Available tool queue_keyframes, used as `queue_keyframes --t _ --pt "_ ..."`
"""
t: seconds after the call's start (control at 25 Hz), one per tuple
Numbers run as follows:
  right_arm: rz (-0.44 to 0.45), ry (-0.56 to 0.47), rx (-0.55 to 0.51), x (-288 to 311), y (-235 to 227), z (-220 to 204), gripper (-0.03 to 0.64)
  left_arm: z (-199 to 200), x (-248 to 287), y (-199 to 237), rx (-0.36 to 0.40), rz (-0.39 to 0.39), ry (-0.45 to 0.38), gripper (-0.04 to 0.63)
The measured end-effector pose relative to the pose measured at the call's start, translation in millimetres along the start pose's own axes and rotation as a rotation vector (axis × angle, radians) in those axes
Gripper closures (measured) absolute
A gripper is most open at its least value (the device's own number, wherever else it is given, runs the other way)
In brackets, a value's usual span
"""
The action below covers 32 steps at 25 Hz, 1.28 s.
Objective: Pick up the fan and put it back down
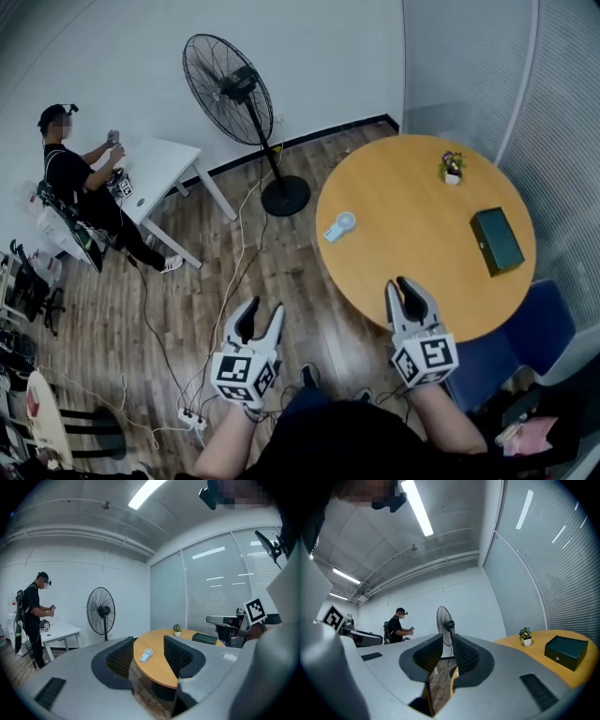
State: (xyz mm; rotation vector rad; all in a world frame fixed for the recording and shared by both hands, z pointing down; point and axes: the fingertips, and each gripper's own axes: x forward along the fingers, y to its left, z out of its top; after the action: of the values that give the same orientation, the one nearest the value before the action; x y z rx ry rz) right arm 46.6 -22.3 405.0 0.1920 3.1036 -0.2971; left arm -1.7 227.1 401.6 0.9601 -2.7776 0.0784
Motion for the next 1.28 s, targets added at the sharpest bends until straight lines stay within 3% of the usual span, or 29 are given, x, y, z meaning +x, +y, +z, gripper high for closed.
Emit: queue_keyframes --t 0.24,0.48,0.84,1.28 --pt "-0.055 0.004 -0.019 15 -18 1 0.541 -4 40 14 -0.026 -0.035 0.007 0.397" --pt "-0.2 0.017 -0.034 42 -52 0 0.545 5 113 29 -0.043 -0.159 -0.011 0.397" --pt "-0.362 0.042 -0.097 132 -61 13 0.548 22 234 82 -0.067 -0.352 0.012 0.397" --pt "-0.535 0.116 -0.123 197 -53 -3 0.557 4 336 139 -0.071 -0.495 0.084 0.397"
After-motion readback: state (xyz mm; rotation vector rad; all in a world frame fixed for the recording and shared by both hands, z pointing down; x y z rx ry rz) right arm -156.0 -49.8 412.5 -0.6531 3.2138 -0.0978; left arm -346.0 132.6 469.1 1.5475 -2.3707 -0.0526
